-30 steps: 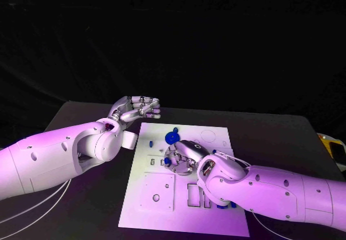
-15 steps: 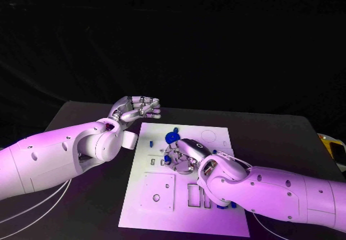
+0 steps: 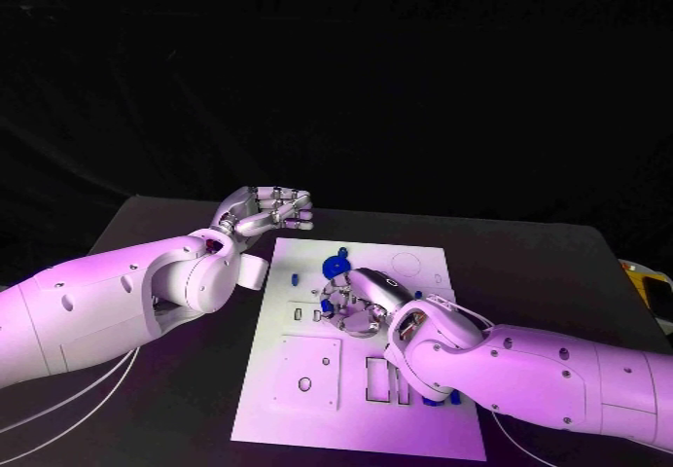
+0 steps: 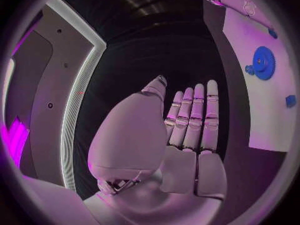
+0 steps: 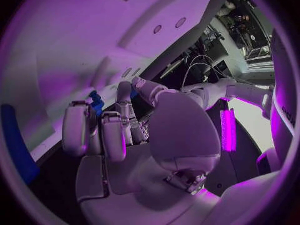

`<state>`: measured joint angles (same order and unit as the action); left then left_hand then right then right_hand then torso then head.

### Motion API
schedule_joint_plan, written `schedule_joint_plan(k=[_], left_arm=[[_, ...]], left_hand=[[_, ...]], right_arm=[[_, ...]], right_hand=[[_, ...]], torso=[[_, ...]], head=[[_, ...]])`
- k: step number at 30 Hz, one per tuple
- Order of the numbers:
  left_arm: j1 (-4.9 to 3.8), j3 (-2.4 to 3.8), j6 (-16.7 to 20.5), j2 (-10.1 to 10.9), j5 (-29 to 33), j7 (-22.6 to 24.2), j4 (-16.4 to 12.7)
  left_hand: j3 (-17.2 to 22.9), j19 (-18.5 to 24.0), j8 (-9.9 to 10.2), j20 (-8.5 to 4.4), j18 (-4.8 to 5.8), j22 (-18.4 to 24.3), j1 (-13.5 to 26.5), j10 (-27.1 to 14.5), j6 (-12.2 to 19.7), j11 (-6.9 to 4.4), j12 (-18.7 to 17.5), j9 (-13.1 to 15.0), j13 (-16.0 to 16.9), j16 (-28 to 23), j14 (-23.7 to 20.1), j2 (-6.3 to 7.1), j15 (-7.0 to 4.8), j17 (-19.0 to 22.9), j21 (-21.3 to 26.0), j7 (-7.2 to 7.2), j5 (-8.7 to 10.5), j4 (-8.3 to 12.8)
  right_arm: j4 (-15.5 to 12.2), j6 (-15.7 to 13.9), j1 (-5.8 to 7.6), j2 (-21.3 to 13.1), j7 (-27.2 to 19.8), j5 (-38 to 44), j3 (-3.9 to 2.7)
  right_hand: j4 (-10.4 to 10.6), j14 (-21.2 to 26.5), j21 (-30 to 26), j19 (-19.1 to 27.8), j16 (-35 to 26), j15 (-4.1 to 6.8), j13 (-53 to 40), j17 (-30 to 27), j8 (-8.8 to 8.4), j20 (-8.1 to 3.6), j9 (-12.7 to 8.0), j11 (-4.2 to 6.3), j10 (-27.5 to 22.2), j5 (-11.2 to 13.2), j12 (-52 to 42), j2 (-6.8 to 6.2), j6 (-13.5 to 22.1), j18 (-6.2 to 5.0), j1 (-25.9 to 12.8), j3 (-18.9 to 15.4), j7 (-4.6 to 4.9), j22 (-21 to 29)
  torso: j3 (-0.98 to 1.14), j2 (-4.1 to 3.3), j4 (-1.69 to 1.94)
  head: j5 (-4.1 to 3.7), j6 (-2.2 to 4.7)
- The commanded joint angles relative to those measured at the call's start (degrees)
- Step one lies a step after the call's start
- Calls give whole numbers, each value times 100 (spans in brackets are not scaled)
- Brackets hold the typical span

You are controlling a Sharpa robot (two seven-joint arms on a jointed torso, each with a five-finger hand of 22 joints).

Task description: Assemble the parts on the task board

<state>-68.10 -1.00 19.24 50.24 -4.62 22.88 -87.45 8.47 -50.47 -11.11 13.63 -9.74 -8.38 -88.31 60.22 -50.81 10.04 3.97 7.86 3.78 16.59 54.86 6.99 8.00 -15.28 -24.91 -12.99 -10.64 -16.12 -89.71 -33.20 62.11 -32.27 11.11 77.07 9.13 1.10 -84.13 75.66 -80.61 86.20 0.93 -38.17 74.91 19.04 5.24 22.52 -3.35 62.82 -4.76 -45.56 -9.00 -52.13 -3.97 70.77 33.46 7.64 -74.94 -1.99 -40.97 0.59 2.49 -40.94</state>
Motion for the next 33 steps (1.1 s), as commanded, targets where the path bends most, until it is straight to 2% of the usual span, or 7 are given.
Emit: schedule_joint_plan(k=[1,7,16,21,26,30,33], left_arm=[[-3,0,-92,4,0,4,-9],[1,-20,-106,29,-17,-35,0],[13,-36,-105,53,-28,-55,5],[22,-42,-104,54,-32,-59,7],[30,-45,-98,56,-33,-58,9],[33,-47,-95,58,-33,-60,6],[33,-48,-96,64,-40,-82,6]], left_hand=[[11,36,32,-2,-59,-6,-8,-28,31,25,-13,-6,8,-33,-39,6,-11,-6,-31,-32,22,-14],[10,37,29,-2,-60,-7,-4,-23,27,24,-10,-5,10,-29,-33,6,-13,-10,-35,-31,25,-17],[10,37,29,-2,-60,-7,-4,-23,27,24,-10,-5,10,-29,-33,6,-13,-10,-35,-31,25,-17],[7,37,26,-2,-61,-10,1,-17,21,21,-6,-3,11,-23,-24,7,-15,-16,-40,-28,27,-20],[7,37,26,-2,-61,-10,1,-17,21,21,-6,-3,11,-23,-24,7,-15,-16,-40,-28,27,-20],[7,37,26,-2,-61,-10,1,-17,21,21,-6,-3,11,-23,-24,7,-15,-16,-40,-28,27,-20],[7,38,24,-2,-62,-11,0,-15,19,18,-6,-2,11,-21,-22,9,-17,-20,-44,-24,28,-18]], right_arm=[[-38,-231,-9,-27,-275,-290,1],[-96,-551,-24,-118,-714,-677,1],[-138,-662,-39,-191,-1042,-1181,1],[-112,-691,-44,-202,-1237,-1596,1],[-90,-642,-54,-202,-1364,-1762,2],[-76,-599,-75,-198,-1389,-1769,2],[-76,-604,-91,-200,-1421,-1761,2]], right_hand=[[2,-326,26,-26,-39,48,8,291,28,-44,6,79,22,26,24,-48,-71,15,-20,19,-14,-366],[-23,-331,144,-108,-39,57,-379,292,23,-53,1,87,294,29,-332,-63,-81,46,-16,7,-21,-467],[-39,-342,176,-131,-29,49,-874,317,-40,-52,-34,72,550,175,-789,-84,-47,55,-44,-59,-5,-504],[-70,-358,232,-165,-4,53,-1355,382,-56,-54,-46,81,765,199,-1245,-69,-102,69,-33,-151,-17,-559],[-145,-363,215,-153,7,67,-1287,411,-46,-64,-43,100,682,199,-1178,-33,-162,64,66,-130,-38,-551],[-254,-345,146,-105,-16,72,-202,352,-82,-74,-61,99,-69,197,-56,4,-201,47,164,-31,-32,-512],[-281,-338,122,-88,-29,69,-66,326,-100,-72,-66,99,-2,199,132,-8,-226,42,136,-10,-33,-503]], torso=[[6,-1,2],[4,3,5],[4,1,-13],[-8,-1,-5],[-7,-4,-3],[-10,-4,0],[-7,-5,1]], head=[[4,7],[20,15],[78,21],[88,15],[111,13],[137,6],[151,5]])
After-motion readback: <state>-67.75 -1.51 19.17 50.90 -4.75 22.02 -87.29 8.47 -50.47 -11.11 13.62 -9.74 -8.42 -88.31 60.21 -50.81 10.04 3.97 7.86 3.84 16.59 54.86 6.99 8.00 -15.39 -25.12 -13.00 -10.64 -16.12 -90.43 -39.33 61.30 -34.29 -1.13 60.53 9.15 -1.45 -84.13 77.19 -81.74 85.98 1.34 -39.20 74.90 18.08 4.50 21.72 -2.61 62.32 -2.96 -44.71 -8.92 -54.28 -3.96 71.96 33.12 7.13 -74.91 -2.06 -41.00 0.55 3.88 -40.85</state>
